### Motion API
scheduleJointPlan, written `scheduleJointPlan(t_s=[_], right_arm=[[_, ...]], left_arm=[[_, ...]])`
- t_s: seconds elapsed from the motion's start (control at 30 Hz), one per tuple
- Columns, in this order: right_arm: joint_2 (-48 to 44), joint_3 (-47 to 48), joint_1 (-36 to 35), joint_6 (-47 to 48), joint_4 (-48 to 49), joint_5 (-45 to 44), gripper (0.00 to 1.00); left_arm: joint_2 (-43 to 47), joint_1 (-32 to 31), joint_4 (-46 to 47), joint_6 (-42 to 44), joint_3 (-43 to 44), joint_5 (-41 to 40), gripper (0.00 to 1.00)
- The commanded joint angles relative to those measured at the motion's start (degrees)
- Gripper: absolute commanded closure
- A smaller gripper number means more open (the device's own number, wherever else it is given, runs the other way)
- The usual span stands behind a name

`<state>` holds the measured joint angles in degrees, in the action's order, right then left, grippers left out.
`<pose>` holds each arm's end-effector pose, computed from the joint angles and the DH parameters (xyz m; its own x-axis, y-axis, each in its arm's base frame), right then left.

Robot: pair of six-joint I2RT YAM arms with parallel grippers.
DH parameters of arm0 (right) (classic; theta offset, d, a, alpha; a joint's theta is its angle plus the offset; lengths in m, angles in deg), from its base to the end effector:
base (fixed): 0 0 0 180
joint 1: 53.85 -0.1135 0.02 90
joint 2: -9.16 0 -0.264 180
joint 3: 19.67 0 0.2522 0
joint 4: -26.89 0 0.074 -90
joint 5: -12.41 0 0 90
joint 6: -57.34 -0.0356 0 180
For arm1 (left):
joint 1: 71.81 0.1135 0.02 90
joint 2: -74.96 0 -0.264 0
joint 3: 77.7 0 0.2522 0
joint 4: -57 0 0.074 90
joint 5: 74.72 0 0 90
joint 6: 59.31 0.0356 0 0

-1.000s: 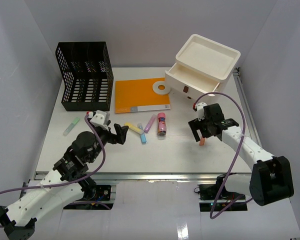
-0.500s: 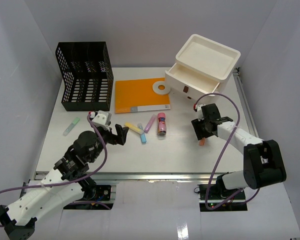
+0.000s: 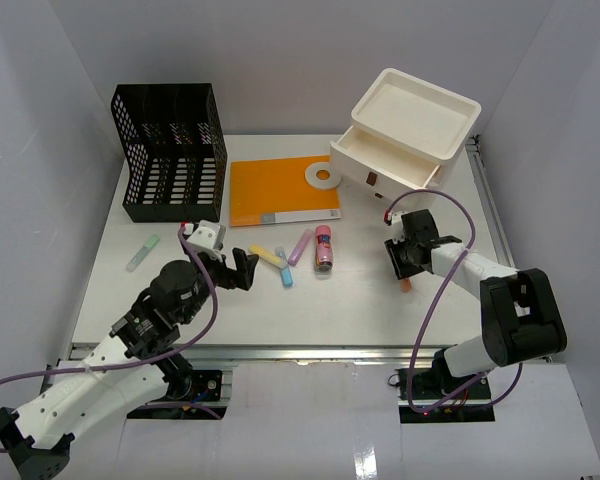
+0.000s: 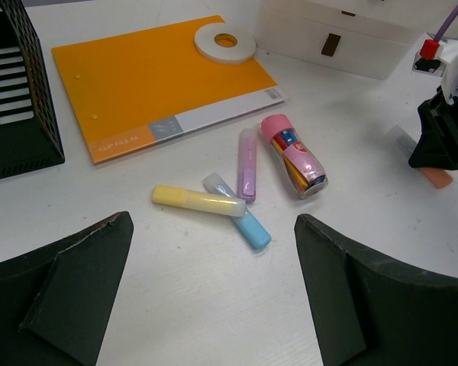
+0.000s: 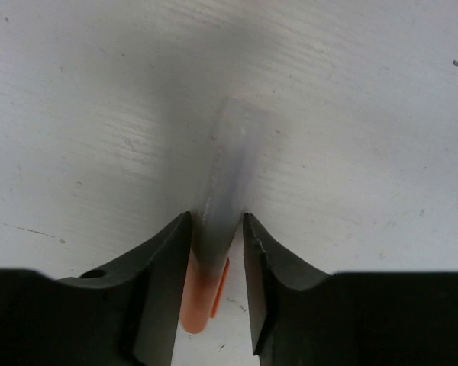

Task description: Organize the desk

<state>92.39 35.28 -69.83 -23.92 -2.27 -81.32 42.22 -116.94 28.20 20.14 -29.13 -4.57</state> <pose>0.2601 0.0721 0.1639 -0.7642 -0.3766 -0.5236 -0.3614 0.9225 -0.1360 0.1111 -0.0945 0.3010 -0.2350 -0.0081 -0.9720 0.3968 0.9120 -0.1035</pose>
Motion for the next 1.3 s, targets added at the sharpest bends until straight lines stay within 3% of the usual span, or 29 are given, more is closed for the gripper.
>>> scheduleJointPlan(t_s=[0.0, 0.2, 0.27, 0.47, 0.63, 0.9, 1.03, 1.27], right_arm=[[1.87, -1.27, 0.34, 0.54, 2.46, 3.0, 0.73], [0.12, -0.99, 0.33, 4.5, 2.27, 10.43, 0.87], [-1.11, 0.17, 0.19, 8.52, 0.28, 16.61, 0.91], [-8.87, 6.97, 0.25, 23.08, -8.5, 31.8, 0.92], [-14.42, 18.4, 0.25, 30.38, -17.82, 41.97, 0.92], [-9.59, 41.89, 0.29, 26.39, -14.95, 31.2, 0.92], [-2.66, 48.02, 0.56, 25.92, -10.79, 23.57, 0.92], [6.0, 51.29, 3.04, 28.12, -5.58, 18.43, 0.9]], left_arm=[[-0.71, 0.17, -0.22, -0.23, 0.32, 0.74, 0.02], [-2.79, 0.13, 0.03, -0.36, 0.09, 1.04, 0.02], [-3.46, 0.21, 0.17, -0.63, 0.02, 1.17, 0.02], [-7.4, 0.21, 2.09, -3.66, -0.79, 4.66, 0.02], [-12.27, 0.21, 3.74, -11.77, -0.93, 6.49, 0.02], [-19.9, 1.31, 8.86, -28.28, -1.02, 8.09, 0.04], [-26.7, 4.86, 6.41, -34.95, 3.22, 9.84, 0.05], [-33.61, 16.71, 5.48, -43.41, 5.61, 22.16, 0.07]])
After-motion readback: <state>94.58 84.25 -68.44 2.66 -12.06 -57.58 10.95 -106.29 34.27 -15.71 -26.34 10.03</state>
